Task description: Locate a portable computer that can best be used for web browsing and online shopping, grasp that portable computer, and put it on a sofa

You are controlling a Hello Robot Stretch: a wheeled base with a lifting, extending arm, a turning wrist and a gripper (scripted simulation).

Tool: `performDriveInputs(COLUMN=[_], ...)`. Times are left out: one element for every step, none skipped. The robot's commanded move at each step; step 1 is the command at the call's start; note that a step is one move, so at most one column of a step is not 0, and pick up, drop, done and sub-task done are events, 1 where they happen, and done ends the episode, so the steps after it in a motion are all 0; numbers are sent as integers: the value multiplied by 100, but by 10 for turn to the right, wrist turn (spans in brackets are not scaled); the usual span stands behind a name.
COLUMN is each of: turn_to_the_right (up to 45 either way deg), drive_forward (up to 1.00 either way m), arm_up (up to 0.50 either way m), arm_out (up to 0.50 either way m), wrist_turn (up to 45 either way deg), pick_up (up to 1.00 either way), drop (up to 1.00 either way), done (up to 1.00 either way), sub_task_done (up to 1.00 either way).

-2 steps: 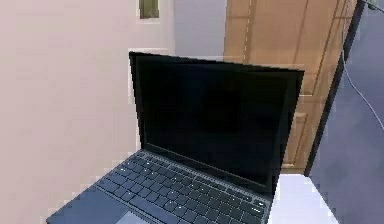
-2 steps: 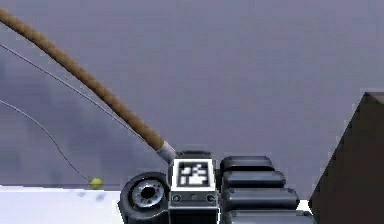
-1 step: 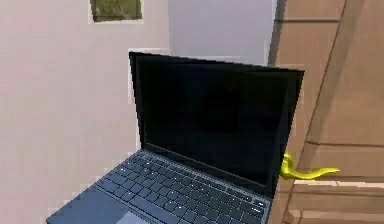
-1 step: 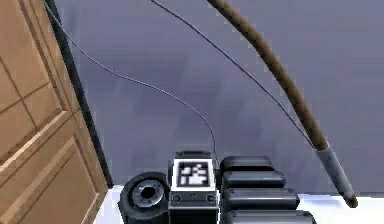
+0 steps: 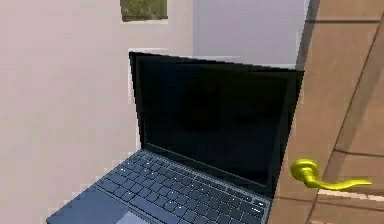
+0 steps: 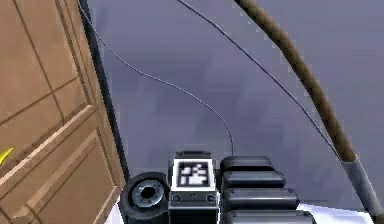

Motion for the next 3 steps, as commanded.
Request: performDriveInputs(turn_to_the_right=[0,-150,0], drive_forward=[70,0,30], arm_up=[0,0,0], arm_out=[0,0,0], wrist_turn=[0,0,0], pick_up=[0,0,0], drop=[0,0,0], done=[0,0,0], sub_task_done=[0,0,0])
